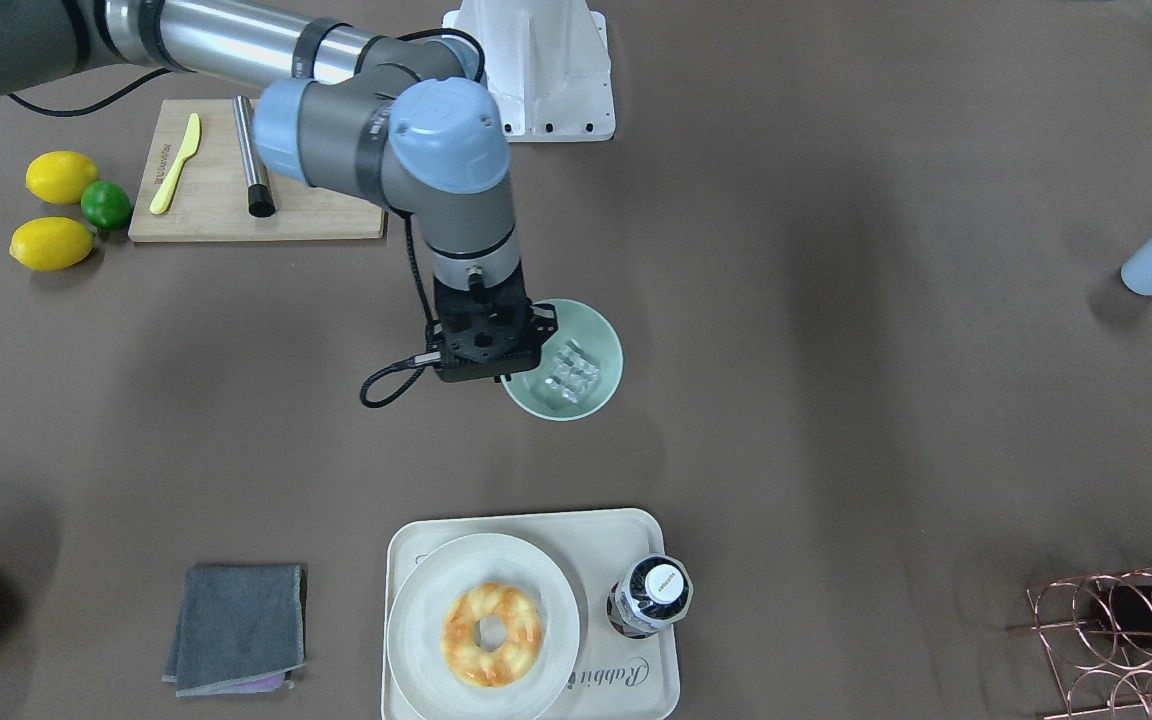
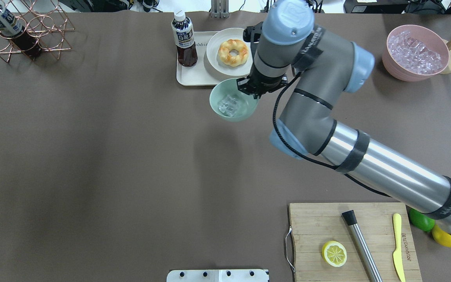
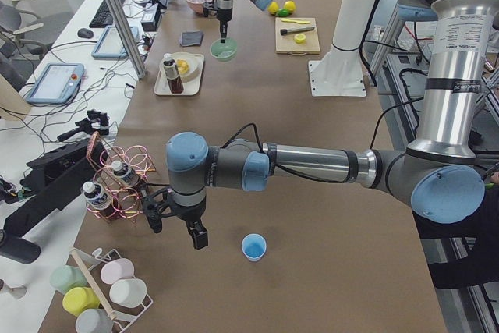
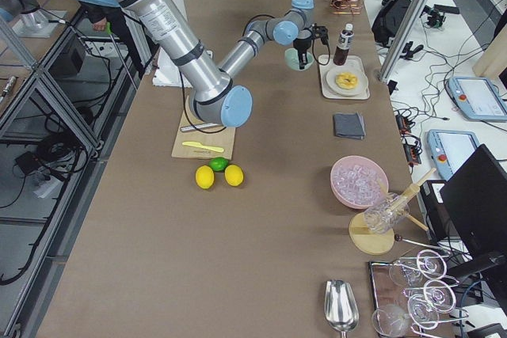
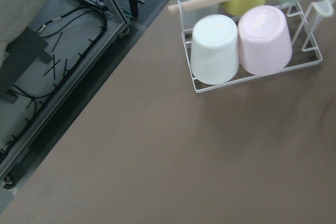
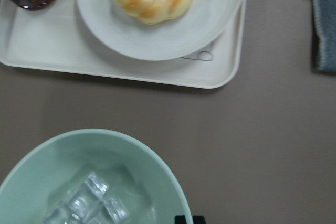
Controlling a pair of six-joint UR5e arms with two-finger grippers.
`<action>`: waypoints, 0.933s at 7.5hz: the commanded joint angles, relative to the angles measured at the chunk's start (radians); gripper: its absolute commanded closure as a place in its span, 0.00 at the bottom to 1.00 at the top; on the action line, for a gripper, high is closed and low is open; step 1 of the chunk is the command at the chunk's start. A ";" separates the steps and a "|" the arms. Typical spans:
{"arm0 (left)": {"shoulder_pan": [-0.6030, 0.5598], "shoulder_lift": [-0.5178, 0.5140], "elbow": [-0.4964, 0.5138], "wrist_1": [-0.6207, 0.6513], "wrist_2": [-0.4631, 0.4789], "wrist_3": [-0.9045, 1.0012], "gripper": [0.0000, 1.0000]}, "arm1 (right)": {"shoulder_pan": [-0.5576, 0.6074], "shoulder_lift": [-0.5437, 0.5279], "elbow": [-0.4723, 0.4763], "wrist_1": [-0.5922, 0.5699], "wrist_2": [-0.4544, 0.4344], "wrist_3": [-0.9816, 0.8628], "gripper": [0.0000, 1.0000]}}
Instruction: Pour ice into bowl
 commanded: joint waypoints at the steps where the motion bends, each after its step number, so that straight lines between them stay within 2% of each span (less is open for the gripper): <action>1: 0.003 -0.015 0.107 -0.047 -0.092 0.093 0.02 | 0.137 -0.220 0.128 0.001 0.102 -0.181 1.00; 2: 0.003 -0.027 0.140 -0.114 -0.137 0.092 0.02 | 0.193 -0.282 0.147 0.002 0.142 -0.253 1.00; 4: 0.002 -0.018 0.132 -0.134 -0.271 0.090 0.02 | 0.299 -0.362 0.144 0.002 0.202 -0.385 1.00; 5: 0.008 -0.013 0.105 -0.134 -0.301 0.092 0.02 | 0.353 -0.402 0.133 0.002 0.239 -0.469 1.00; 7: 0.041 0.049 -0.008 -0.139 -0.291 0.092 0.02 | 0.451 -0.469 0.104 0.002 0.303 -0.628 1.00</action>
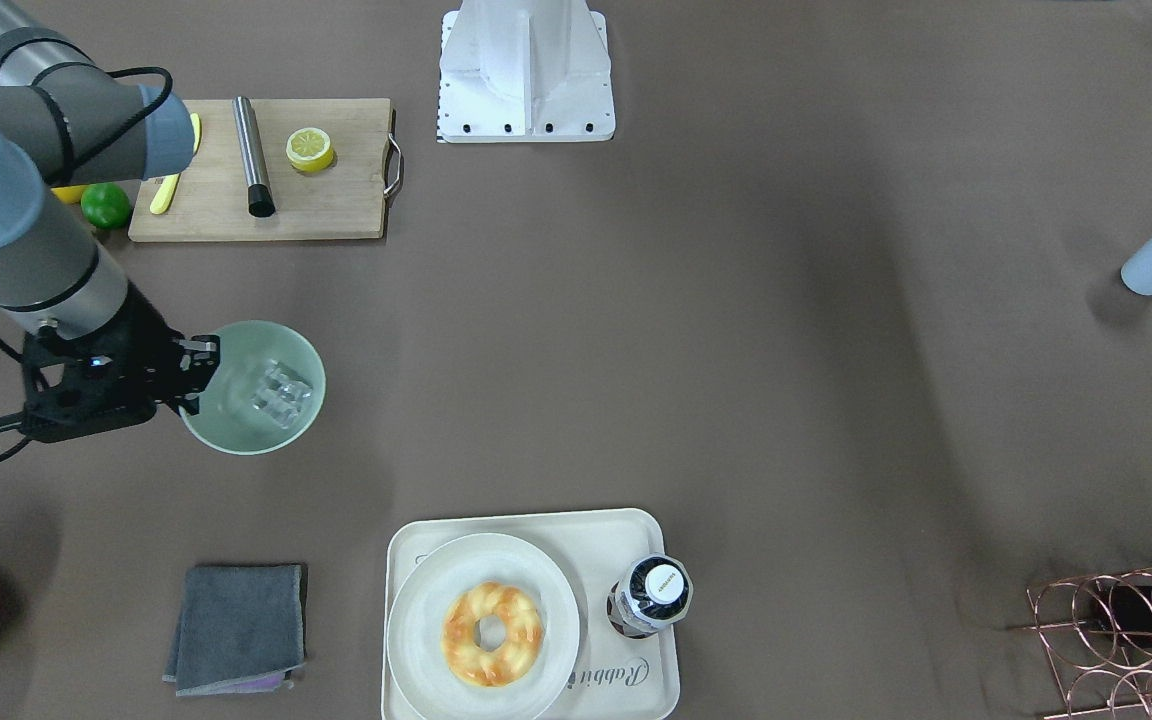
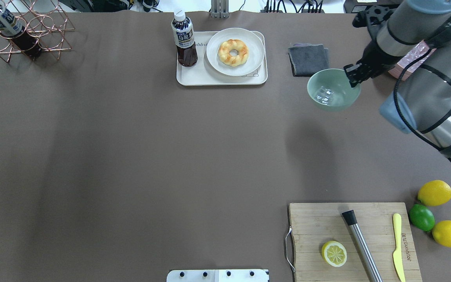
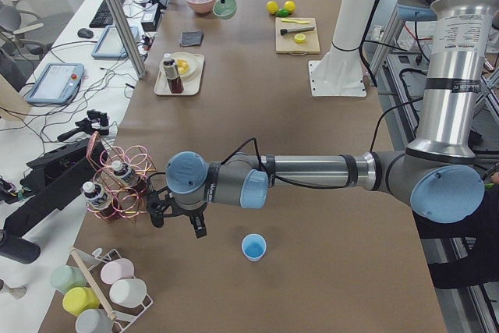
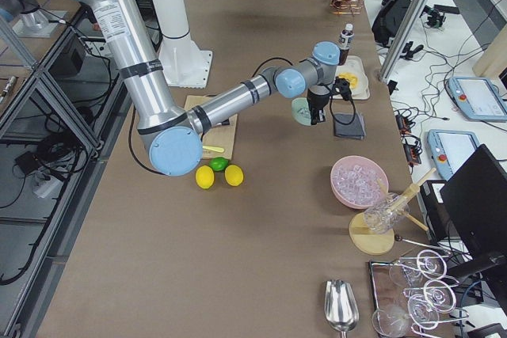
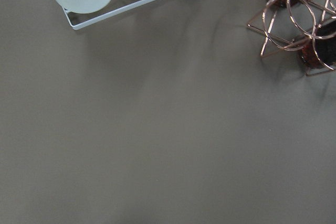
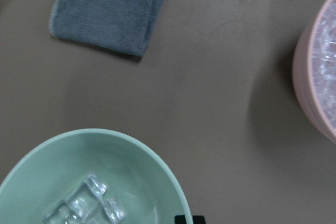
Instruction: Pour ice into bowl
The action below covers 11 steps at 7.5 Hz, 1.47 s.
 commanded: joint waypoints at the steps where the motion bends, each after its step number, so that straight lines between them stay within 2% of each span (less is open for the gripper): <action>1: 0.030 0.042 -0.110 0.000 -0.014 -0.002 0.02 | 0.139 -0.096 -0.046 0.002 0.090 -0.233 1.00; 2: 0.034 0.051 -0.104 -0.001 -0.008 0.001 0.02 | 0.185 -0.121 -0.076 0.002 0.119 -0.318 1.00; 3: 0.064 0.047 -0.095 -0.001 0.000 0.003 0.02 | 0.222 -0.153 -0.114 0.056 0.127 -0.370 1.00; 4: 0.083 0.054 -0.089 -0.001 -0.001 0.003 0.02 | 0.247 -0.181 -0.174 0.159 0.137 -0.378 1.00; 5: 0.054 0.094 -0.113 -0.003 -0.004 0.003 0.02 | 0.273 -0.198 -0.238 0.234 0.150 -0.401 1.00; 6: 0.043 0.134 -0.118 -0.029 0.002 0.070 0.02 | 0.288 -0.221 -0.276 0.286 0.163 -0.418 1.00; 7: 0.043 0.125 -0.037 -0.030 -0.003 0.268 0.02 | 0.301 -0.241 -0.320 0.357 0.171 -0.427 1.00; 9: 0.031 0.149 -0.068 -0.027 -0.003 0.299 0.02 | 0.305 -0.256 -0.351 0.400 0.179 -0.429 1.00; 10: 0.037 0.134 -0.023 -0.029 0.018 0.303 0.02 | 0.305 -0.261 -0.366 0.426 0.179 -0.428 1.00; 11: 0.031 0.137 -0.047 -0.029 0.015 0.302 0.02 | 0.305 -0.262 -0.386 0.460 0.177 -0.423 1.00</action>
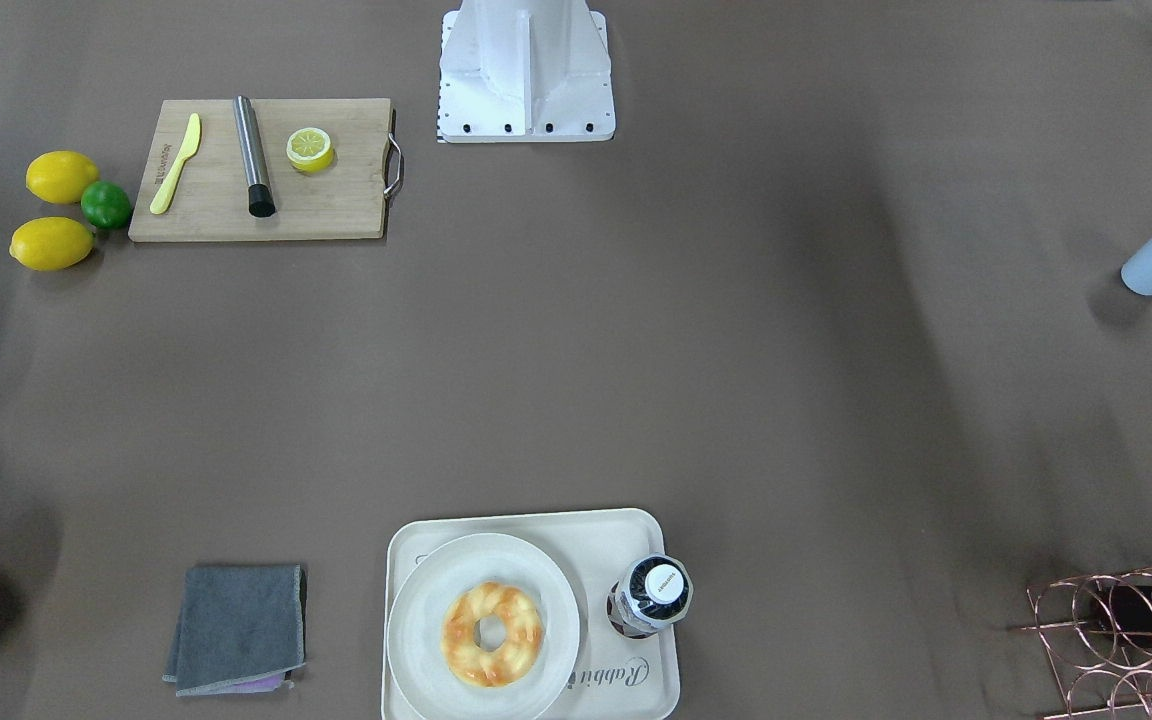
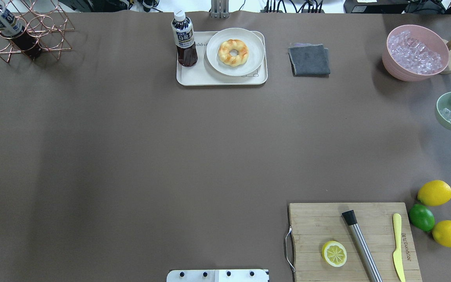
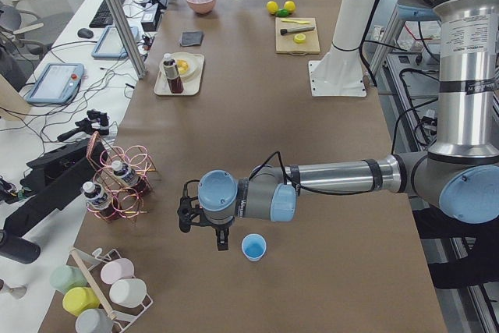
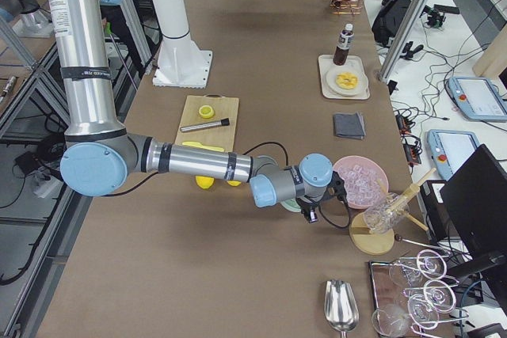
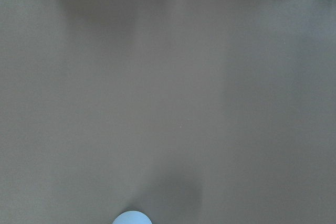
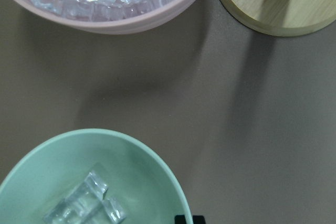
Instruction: Pour ice into bowl
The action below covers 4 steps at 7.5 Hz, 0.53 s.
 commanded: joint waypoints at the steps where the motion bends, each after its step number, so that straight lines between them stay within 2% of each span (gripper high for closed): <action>1: -0.003 0.002 -0.008 0.004 0.014 0.005 0.02 | 0.001 -0.007 -0.053 0.085 0.000 0.007 1.00; 4: -0.004 -0.003 -0.039 0.007 0.012 0.003 0.02 | -0.002 -0.017 -0.062 0.123 -0.006 0.023 1.00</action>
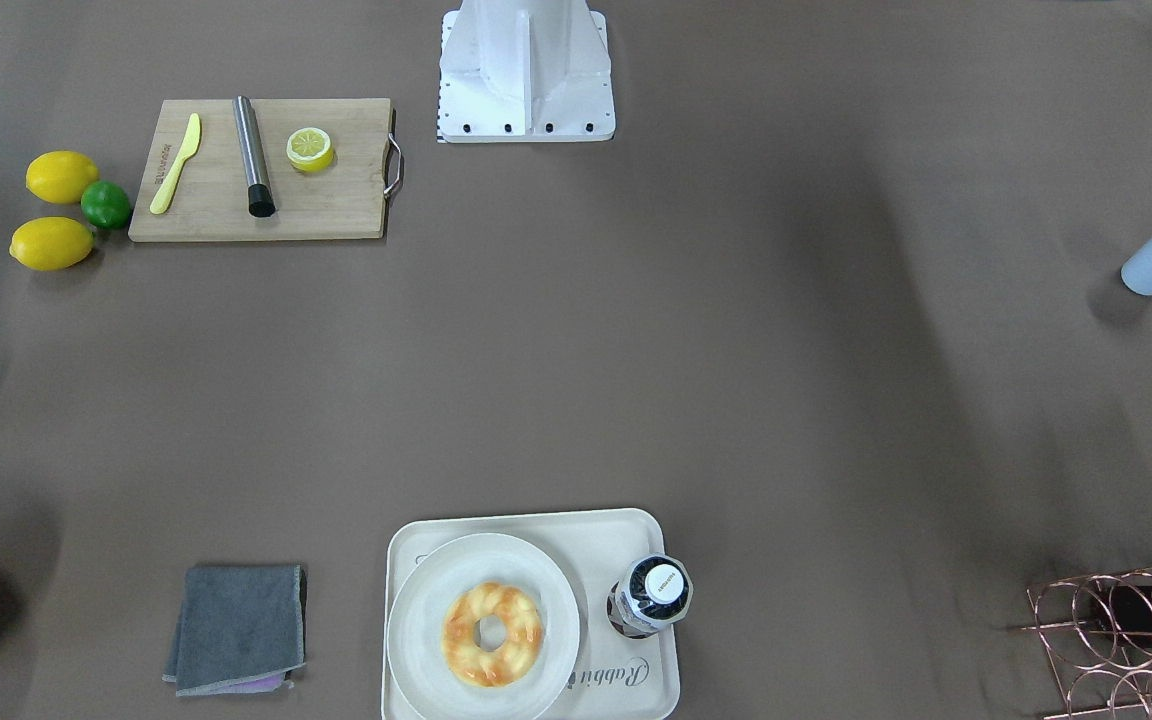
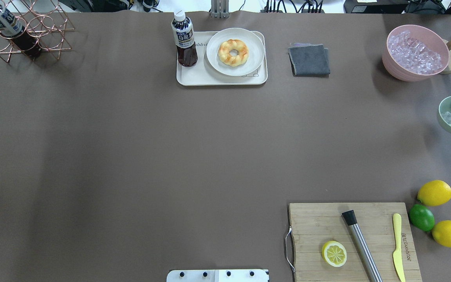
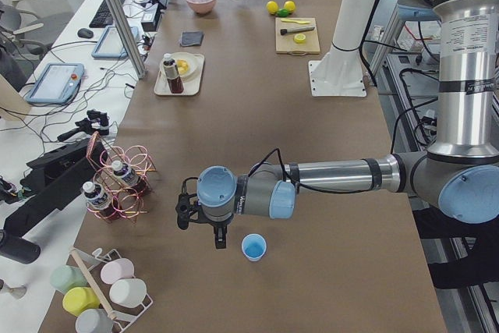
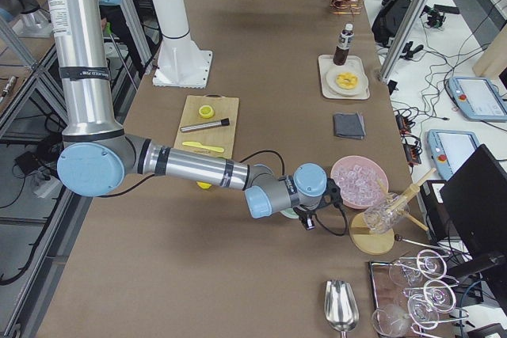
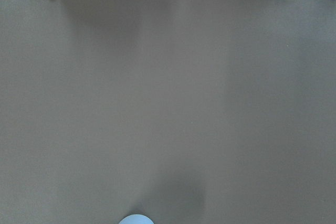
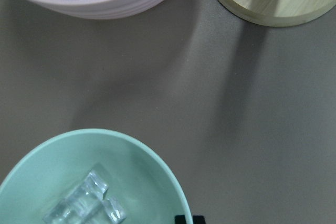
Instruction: Pour ice into bowl
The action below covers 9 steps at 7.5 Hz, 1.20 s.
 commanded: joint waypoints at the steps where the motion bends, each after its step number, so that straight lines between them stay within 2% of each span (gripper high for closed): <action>1: -0.001 0.004 -0.031 0.001 0.000 0.000 0.02 | -0.009 -0.017 -0.008 0.037 -0.006 0.014 1.00; 3: -0.001 -0.004 -0.042 -0.001 0.000 -0.078 0.02 | -0.055 -0.036 -0.066 0.198 -0.040 0.098 1.00; 6: -0.001 0.002 -0.050 -0.001 0.005 -0.086 0.02 | -0.059 -0.051 -0.054 0.203 -0.041 0.100 1.00; 7: -0.001 0.005 -0.048 -0.001 0.006 -0.085 0.02 | -0.059 -0.053 -0.050 0.202 -0.046 0.101 0.69; 8: -0.001 0.010 -0.050 -0.001 0.003 -0.082 0.02 | -0.059 -0.053 -0.047 0.200 -0.057 0.100 0.23; 9: -0.001 0.010 -0.051 -0.002 0.002 -0.080 0.02 | -0.057 -0.051 -0.036 0.192 -0.057 0.101 0.04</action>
